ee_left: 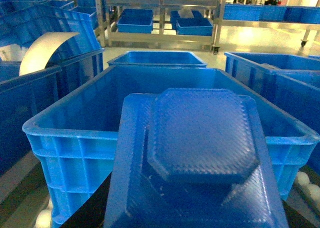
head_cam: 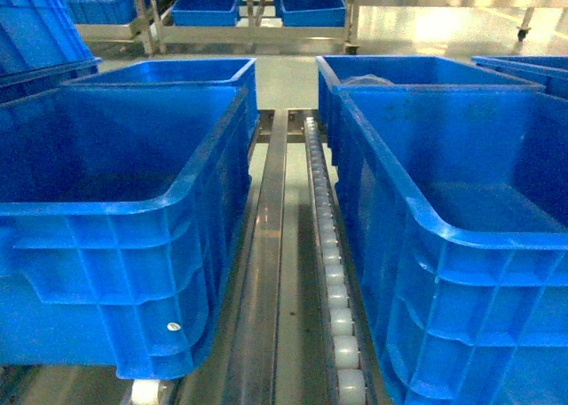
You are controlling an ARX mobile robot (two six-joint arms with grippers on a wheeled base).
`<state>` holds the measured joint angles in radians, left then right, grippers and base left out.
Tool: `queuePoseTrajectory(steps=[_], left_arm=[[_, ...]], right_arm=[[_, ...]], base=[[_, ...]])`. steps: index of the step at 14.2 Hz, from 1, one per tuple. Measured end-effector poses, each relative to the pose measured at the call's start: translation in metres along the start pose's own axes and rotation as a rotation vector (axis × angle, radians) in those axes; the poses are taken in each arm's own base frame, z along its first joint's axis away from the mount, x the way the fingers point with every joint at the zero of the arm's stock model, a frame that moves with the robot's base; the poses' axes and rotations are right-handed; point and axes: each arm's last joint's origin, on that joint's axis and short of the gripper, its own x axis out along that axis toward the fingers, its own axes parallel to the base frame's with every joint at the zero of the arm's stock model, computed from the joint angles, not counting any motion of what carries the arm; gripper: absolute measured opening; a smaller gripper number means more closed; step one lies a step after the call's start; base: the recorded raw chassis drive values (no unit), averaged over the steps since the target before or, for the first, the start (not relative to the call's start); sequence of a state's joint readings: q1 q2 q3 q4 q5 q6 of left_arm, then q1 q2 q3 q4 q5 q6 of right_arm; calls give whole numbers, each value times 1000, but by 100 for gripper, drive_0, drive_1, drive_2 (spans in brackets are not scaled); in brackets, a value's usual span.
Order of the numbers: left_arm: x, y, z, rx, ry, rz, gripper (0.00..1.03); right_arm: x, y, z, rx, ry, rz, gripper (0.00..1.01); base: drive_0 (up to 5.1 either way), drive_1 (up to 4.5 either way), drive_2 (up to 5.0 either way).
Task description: Sort blue parts and orange caps into right shelf containers
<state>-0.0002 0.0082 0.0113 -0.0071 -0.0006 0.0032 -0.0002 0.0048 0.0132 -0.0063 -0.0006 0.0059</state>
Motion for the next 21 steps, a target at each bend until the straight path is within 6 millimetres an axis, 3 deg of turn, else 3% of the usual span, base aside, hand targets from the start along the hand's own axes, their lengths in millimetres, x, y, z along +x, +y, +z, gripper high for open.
queuePoseTrajectory(steps=[21], left_arm=[[0,0,0,0,0,0,42]], right_arm=[[0,0,0,0,0,0,43]], base=[[0,0,0]])
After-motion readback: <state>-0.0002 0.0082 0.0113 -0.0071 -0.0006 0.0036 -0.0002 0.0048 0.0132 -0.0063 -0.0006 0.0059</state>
